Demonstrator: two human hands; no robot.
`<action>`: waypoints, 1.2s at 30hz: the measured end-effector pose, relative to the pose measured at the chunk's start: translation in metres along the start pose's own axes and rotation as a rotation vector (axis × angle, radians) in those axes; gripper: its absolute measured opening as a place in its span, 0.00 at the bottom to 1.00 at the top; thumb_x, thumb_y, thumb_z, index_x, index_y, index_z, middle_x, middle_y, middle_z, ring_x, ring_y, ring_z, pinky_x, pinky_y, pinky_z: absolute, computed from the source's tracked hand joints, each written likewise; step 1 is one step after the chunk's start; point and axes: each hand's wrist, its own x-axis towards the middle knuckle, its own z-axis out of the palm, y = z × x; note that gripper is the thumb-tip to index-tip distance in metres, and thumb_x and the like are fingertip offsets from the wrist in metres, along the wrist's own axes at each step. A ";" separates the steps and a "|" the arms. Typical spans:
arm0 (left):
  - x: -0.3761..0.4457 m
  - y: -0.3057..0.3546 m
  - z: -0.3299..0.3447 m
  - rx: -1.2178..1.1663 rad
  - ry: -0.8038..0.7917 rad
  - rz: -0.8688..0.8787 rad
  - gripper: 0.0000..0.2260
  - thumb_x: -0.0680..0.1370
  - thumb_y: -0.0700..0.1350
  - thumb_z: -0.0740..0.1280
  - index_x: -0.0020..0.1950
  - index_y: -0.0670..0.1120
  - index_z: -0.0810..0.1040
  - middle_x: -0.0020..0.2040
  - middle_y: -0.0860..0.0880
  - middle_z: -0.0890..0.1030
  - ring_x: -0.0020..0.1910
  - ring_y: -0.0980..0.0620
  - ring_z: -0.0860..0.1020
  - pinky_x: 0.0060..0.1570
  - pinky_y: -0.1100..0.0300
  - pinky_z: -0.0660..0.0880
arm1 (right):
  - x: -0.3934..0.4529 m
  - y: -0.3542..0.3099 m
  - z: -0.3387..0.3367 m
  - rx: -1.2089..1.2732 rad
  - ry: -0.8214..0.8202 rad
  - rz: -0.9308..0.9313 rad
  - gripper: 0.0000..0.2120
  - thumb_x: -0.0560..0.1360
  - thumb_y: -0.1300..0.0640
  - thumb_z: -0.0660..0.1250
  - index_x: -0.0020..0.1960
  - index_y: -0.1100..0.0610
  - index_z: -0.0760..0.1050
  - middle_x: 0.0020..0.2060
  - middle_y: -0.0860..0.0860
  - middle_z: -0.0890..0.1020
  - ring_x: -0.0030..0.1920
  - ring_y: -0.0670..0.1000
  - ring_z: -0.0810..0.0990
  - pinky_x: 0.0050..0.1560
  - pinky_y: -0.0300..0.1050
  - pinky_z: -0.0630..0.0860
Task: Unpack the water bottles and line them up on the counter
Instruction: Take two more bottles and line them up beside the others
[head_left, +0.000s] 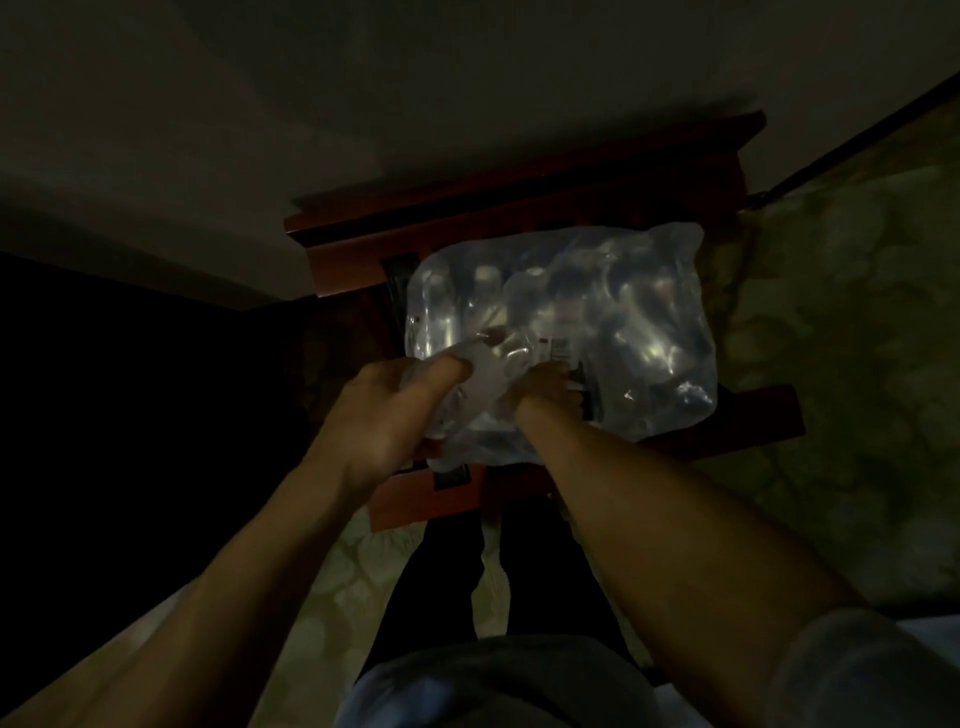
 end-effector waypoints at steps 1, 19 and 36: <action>0.000 -0.001 0.001 -0.001 0.001 -0.002 0.22 0.66 0.64 0.68 0.49 0.48 0.85 0.44 0.47 0.87 0.44 0.46 0.86 0.43 0.46 0.84 | 0.002 0.002 -0.003 0.015 0.018 -0.011 0.40 0.76 0.45 0.63 0.77 0.63 0.49 0.74 0.65 0.60 0.74 0.67 0.59 0.71 0.64 0.58; -0.051 0.050 -0.012 0.036 -0.053 0.155 0.25 0.66 0.69 0.65 0.42 0.49 0.85 0.42 0.46 0.86 0.42 0.46 0.85 0.40 0.51 0.82 | -0.090 0.014 -0.102 0.207 -0.133 -0.174 0.20 0.73 0.48 0.68 0.59 0.59 0.78 0.57 0.57 0.82 0.57 0.59 0.81 0.56 0.50 0.78; -0.108 0.098 -0.044 -0.285 0.085 0.280 0.27 0.66 0.68 0.69 0.52 0.48 0.84 0.44 0.50 0.88 0.42 0.51 0.86 0.41 0.55 0.80 | -0.221 -0.020 -0.224 0.416 -0.267 -0.206 0.26 0.60 0.44 0.77 0.53 0.57 0.81 0.48 0.55 0.85 0.45 0.52 0.84 0.50 0.45 0.81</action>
